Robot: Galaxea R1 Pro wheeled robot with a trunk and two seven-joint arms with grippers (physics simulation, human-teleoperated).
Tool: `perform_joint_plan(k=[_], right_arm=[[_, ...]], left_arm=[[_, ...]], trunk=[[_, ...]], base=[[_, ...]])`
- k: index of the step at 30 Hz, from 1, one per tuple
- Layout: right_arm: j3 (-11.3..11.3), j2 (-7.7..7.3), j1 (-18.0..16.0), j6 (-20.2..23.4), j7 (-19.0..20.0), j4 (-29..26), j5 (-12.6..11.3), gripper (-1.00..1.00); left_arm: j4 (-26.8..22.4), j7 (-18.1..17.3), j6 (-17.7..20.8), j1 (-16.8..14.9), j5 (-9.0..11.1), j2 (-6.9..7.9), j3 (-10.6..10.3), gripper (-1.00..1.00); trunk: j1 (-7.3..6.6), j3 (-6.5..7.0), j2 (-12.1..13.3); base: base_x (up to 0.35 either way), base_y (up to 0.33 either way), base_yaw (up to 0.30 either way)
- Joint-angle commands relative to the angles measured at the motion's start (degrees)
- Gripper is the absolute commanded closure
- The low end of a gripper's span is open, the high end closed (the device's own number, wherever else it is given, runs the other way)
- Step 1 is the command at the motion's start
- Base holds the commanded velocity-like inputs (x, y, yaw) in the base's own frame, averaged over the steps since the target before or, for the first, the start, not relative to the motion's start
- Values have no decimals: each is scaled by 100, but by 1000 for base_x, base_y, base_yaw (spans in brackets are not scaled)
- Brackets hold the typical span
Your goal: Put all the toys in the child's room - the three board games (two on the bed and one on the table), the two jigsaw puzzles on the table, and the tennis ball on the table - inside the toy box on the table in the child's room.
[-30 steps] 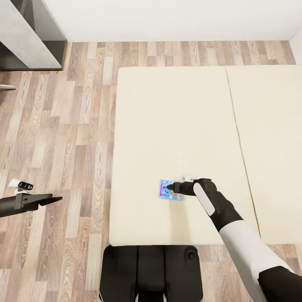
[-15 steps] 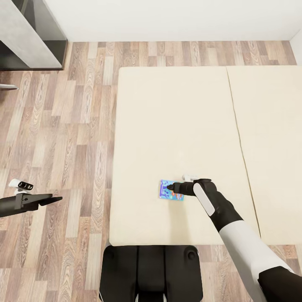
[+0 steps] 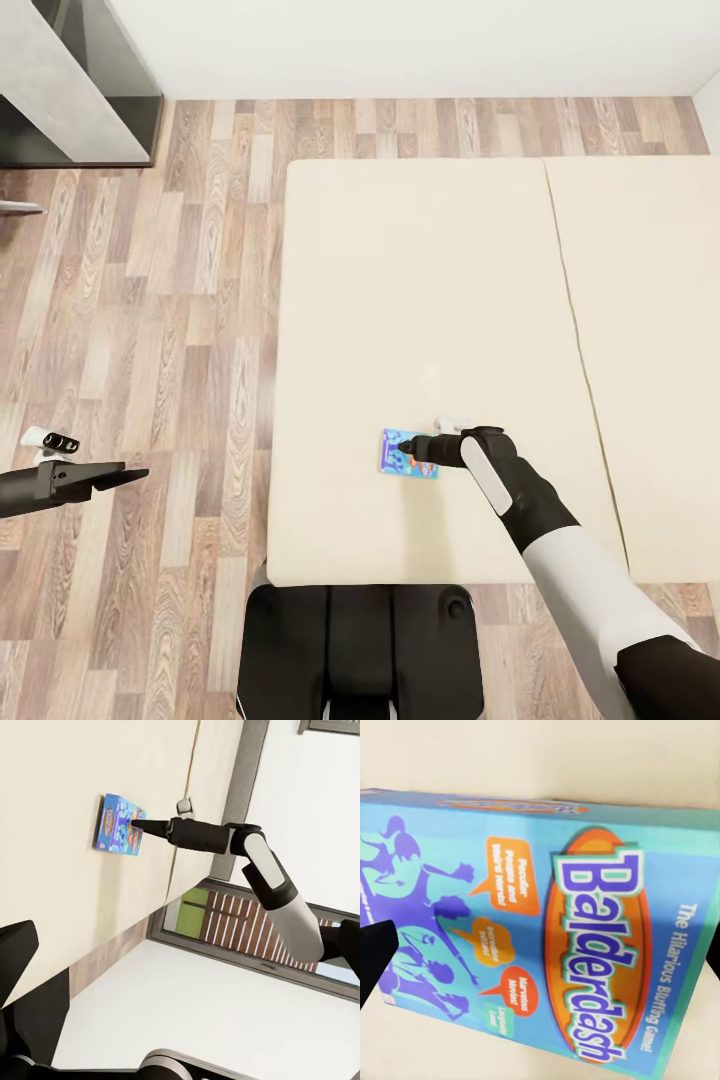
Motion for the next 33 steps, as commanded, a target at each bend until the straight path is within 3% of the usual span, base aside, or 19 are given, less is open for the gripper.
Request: perform_joint_plan(k=[1, 33], right_arm=[[20, -6, -3, 14, -50, -6, -58, -100], [29, -6, -3, 14, -51, -5, -58, -100]], left_arm=[[3, -21, 61, -6, 22, 8, -26, -100], [3, -21, 61, -6, 22, 8, -26, -100]], trunk=[[4, -6, -9], [4, -6, -9]], base=[[0, 8, 0], [0, 102, 0]])
